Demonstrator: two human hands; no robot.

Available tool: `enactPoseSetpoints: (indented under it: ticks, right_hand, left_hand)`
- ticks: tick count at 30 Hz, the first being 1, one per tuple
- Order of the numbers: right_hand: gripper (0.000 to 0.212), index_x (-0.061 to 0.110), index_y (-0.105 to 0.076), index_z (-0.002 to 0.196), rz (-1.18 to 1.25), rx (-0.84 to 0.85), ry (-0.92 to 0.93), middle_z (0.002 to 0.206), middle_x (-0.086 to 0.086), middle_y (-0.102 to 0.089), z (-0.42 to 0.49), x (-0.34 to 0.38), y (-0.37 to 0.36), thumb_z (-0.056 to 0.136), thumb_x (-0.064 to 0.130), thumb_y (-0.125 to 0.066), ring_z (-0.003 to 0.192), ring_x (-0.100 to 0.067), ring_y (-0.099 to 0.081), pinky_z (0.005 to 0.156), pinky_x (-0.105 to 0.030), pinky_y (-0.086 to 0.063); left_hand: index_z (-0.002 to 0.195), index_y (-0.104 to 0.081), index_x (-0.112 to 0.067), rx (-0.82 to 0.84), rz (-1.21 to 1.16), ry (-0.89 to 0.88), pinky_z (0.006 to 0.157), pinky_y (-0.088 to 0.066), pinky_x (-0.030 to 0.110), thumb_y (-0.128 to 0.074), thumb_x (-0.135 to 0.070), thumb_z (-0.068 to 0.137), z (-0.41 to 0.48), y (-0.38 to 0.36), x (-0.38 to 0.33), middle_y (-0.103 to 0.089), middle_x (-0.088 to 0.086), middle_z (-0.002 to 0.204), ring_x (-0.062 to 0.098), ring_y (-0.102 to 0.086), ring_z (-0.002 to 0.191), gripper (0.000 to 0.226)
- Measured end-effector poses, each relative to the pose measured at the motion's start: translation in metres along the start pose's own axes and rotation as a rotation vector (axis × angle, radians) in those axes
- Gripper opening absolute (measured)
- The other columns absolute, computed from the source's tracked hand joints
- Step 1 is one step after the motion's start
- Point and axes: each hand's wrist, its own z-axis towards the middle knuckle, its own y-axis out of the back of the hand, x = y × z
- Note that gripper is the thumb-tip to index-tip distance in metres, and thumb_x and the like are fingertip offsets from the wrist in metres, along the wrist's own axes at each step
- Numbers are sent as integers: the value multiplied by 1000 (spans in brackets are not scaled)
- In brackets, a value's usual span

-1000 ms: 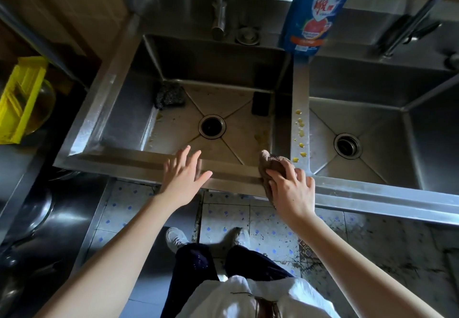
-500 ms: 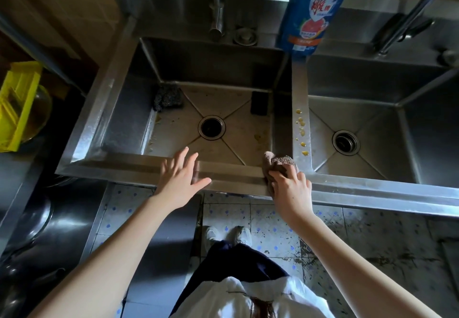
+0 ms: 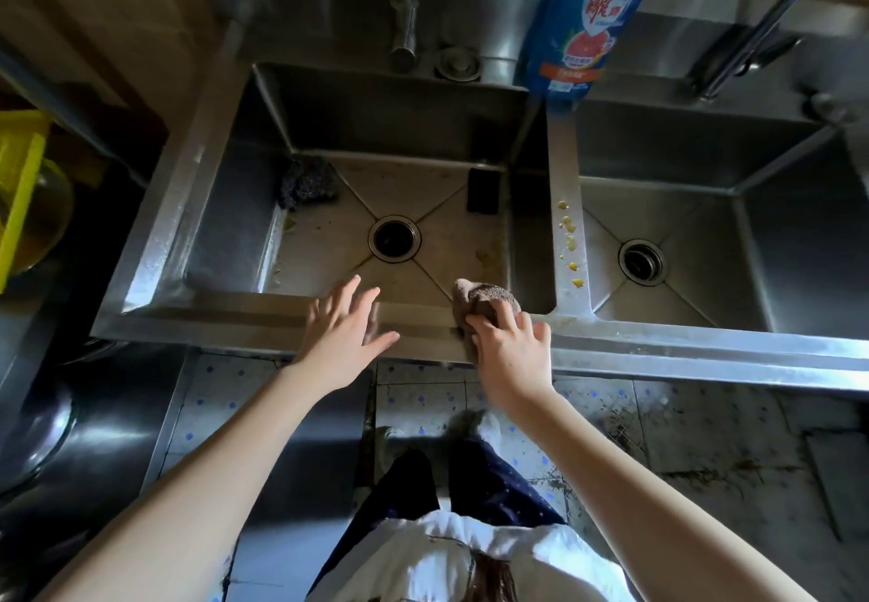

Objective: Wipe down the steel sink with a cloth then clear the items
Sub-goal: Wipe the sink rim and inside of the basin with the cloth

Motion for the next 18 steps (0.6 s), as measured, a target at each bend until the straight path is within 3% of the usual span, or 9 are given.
enactPoseSetpoints:
  ticks: [8, 12, 18]
  right_hand:
    - [28, 31, -63, 117, -41, -16, 61, 127, -3, -52, -2, -49, 5, 91, 28, -52, 107, -31, -52, 89, -45, -35]
    - [26, 30, -69, 108, -56, -65, 146, 119, -4, -59, -4, -87, 11, 83, 24, -65, 97, -31, -59, 83, -46, -43]
    - [45, 35, -70, 108, -115, -42, 303, 120, -2, -60, 6, -148, 19, 66, 17, -76, 95, -29, -61, 83, -45, -46]
  left_hand:
    - [143, -26, -27, -1, -30, 30, 114, 2, 52, -40, -63, 87, 8, -11, -39, -4, -1, 158, 28, -10, 143, 68]
    - [142, -29, -27, -20, -41, 97, 114, -2, 52, -40, -62, 87, 11, -22, -66, -6, -1, 158, 28, -14, 142, 65]
    - [128, -43, -25, -52, -100, 166, 113, -9, 54, -44, -58, 88, 16, -42, -123, -15, 1, 155, 31, -25, 139, 52]
